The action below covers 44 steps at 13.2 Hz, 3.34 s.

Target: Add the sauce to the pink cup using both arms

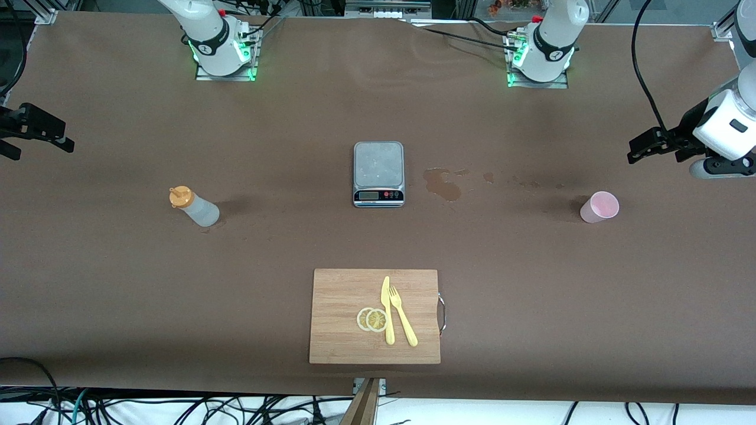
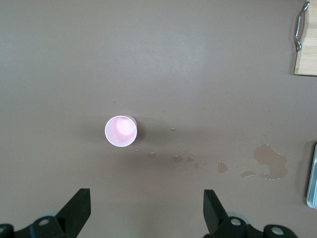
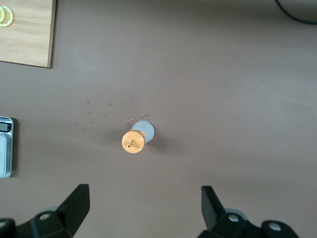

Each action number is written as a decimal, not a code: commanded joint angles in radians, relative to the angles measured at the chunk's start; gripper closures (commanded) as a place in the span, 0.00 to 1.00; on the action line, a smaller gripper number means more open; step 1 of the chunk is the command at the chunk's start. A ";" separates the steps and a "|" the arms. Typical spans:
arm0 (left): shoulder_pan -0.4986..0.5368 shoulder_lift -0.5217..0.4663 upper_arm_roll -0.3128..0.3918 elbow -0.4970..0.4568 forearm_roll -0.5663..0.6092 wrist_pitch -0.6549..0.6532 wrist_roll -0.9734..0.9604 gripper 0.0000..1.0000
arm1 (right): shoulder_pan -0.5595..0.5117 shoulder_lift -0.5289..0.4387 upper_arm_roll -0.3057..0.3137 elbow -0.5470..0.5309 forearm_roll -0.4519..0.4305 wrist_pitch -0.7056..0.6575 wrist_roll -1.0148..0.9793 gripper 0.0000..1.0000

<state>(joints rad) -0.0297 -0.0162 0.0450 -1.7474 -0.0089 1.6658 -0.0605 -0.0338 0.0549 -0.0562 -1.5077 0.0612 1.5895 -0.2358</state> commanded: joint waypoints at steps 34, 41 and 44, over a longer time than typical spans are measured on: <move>0.318 0.357 -0.033 -0.400 -0.178 0.644 0.307 0.76 | -0.005 -0.001 -0.001 0.012 0.002 0.003 -0.004 0.00; 0.307 0.309 -0.071 -0.357 -0.177 0.591 0.294 1.00 | -0.005 -0.001 -0.001 0.012 0.005 0.001 -0.005 0.00; 0.307 0.244 -0.128 -0.307 -0.177 0.421 0.239 1.00 | -0.006 -0.001 -0.001 0.012 0.005 0.001 -0.014 0.00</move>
<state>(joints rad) 0.2791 0.2967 -0.0492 -2.0714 -0.1627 2.1952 0.2059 -0.0356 0.0548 -0.0576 -1.5076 0.0612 1.5950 -0.2367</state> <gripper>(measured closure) 0.965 0.000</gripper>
